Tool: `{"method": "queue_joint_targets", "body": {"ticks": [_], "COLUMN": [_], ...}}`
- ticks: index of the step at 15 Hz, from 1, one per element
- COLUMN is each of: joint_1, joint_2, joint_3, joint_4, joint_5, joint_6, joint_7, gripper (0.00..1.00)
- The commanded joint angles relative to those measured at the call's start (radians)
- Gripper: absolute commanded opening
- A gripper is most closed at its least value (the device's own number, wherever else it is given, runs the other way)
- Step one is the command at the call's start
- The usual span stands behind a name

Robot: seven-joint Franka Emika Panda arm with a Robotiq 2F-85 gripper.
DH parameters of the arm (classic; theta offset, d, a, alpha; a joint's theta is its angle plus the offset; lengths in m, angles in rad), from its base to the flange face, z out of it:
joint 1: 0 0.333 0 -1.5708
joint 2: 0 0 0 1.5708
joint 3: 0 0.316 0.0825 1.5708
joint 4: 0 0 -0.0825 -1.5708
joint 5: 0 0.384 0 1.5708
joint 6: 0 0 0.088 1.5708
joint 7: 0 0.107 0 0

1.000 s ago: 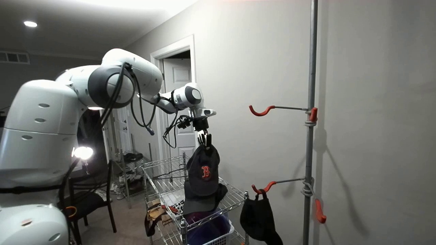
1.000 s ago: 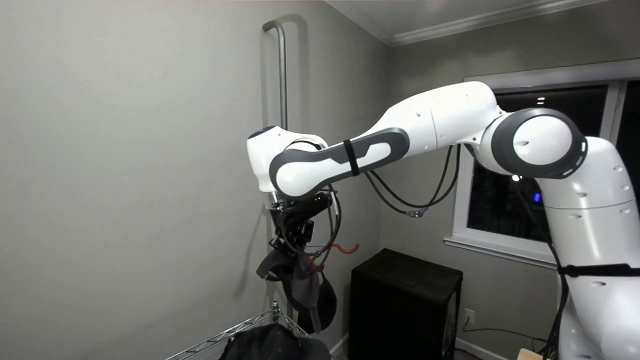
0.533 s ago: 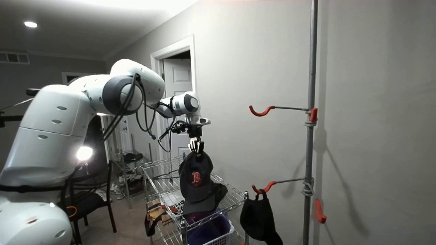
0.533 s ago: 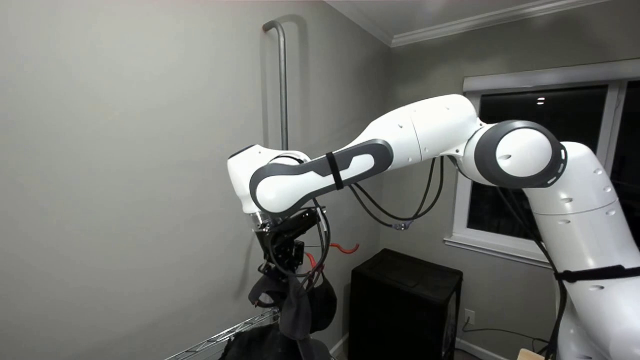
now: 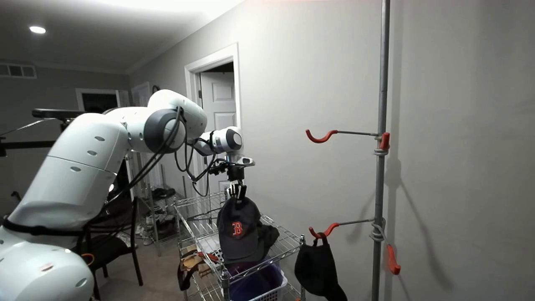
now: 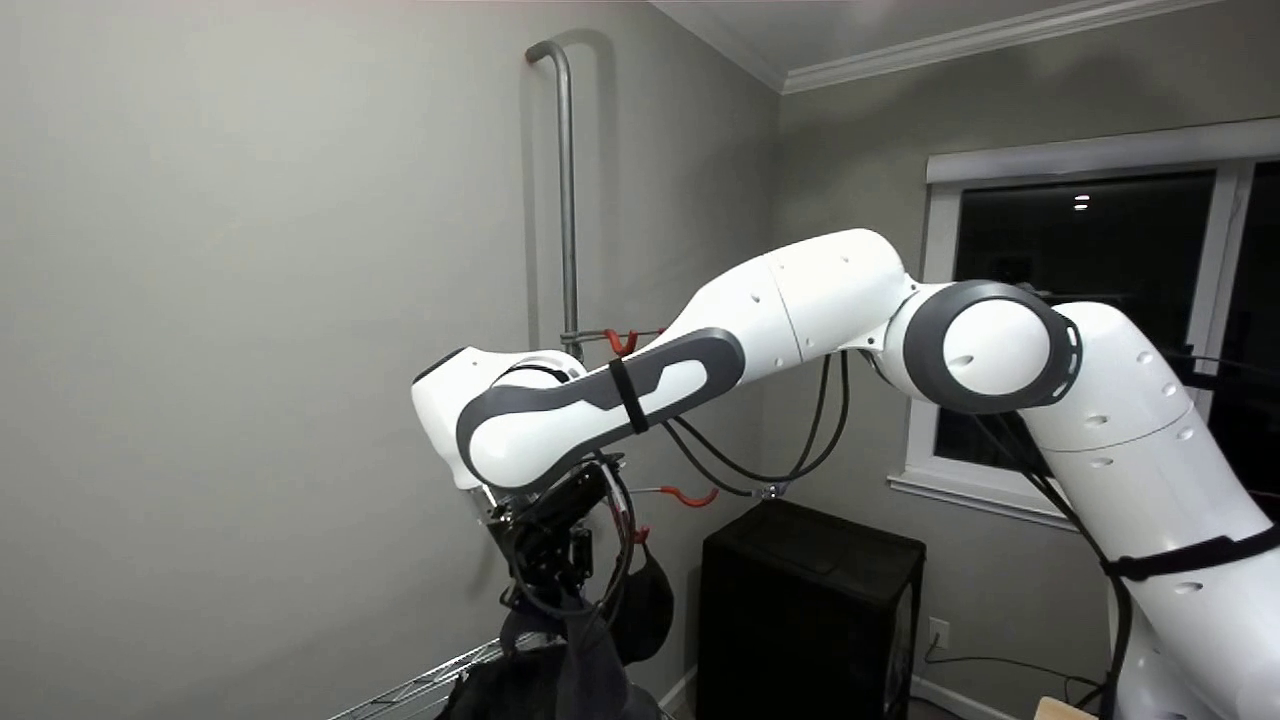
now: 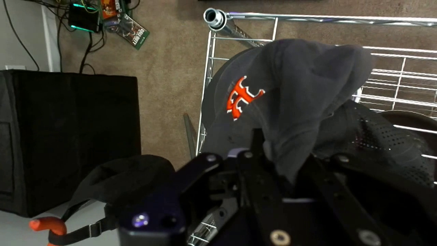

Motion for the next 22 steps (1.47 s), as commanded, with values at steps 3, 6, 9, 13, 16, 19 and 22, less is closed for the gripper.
{"method": "queue_joint_targets", "body": {"ticks": [3, 6, 9, 13, 16, 19, 22], "joint_1": [0.047, 0.056, 0.055, 0.047, 0.023, 0.005, 0.006], "joint_2": [0.098, 0.126, 0.142, 0.162, 0.189, 0.209, 0.182], "joint_3": [-0.027, -0.035, -0.042, -0.049, -0.027, -0.011, -0.034], "joint_4": [0.137, 0.183, 0.222, 0.265, 0.294, 0.322, 0.306], "joint_5": [0.0, 0.008, 0.017, 0.033, 0.045, 0.069, 0.034], "joint_6": [-0.061, -0.078, -0.096, -0.106, -0.064, 0.017, 0.037], "joint_7": [-0.042, -0.053, -0.068, -0.091, -0.12, -0.159, -0.152], "gripper": [0.33, 0.46, 0.64, 0.91, 1.0, 1.0, 1.0]}}
